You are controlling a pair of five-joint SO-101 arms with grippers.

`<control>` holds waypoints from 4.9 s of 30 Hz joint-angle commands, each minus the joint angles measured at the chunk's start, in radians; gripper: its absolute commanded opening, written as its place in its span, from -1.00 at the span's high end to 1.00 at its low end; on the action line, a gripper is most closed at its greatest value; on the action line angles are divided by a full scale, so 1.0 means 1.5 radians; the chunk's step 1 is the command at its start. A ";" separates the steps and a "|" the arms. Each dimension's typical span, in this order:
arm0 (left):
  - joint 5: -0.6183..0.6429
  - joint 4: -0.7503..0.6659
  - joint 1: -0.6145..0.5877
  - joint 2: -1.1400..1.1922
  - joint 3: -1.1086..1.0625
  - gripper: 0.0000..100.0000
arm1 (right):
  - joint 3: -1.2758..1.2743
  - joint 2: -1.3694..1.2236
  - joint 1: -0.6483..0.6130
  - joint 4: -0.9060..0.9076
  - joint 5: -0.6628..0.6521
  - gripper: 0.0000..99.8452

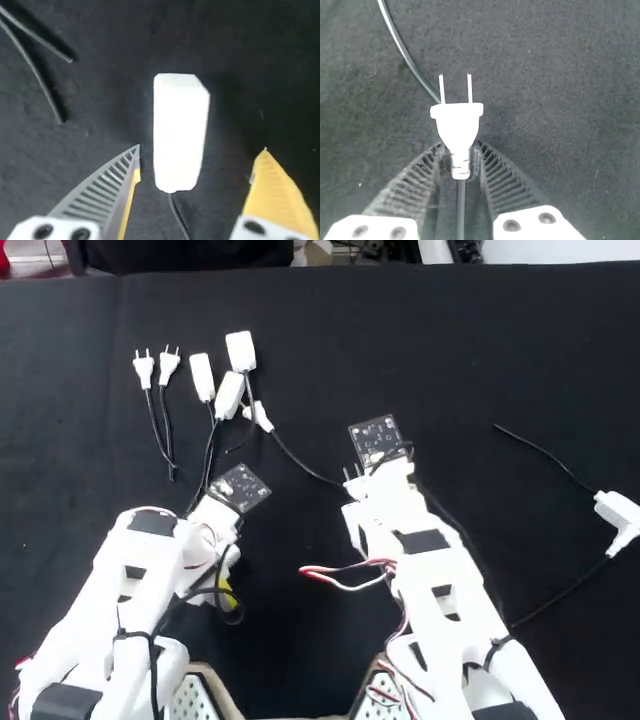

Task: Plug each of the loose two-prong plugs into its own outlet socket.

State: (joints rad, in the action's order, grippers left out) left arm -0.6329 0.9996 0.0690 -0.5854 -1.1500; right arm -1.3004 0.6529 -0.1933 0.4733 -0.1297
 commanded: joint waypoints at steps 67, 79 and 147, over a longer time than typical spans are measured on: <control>0.016 0.130 -0.017 0.175 0.316 0.88 | 0.004 0.017 -0.008 -0.012 0.004 0.98; 0.021 0.144 -0.006 -0.153 0.128 0.59 | 0.004 0.017 -0.008 -0.011 0.004 0.98; 0.056 0.192 -0.026 -0.443 0.005 0.38 | 0.226 0.018 -0.057 0.440 -0.034 0.98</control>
State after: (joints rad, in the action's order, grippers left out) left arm -0.5654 1.2743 0.0982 -1.1086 -1.1070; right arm -1.0487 0.6559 -0.2163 1.0226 -0.1665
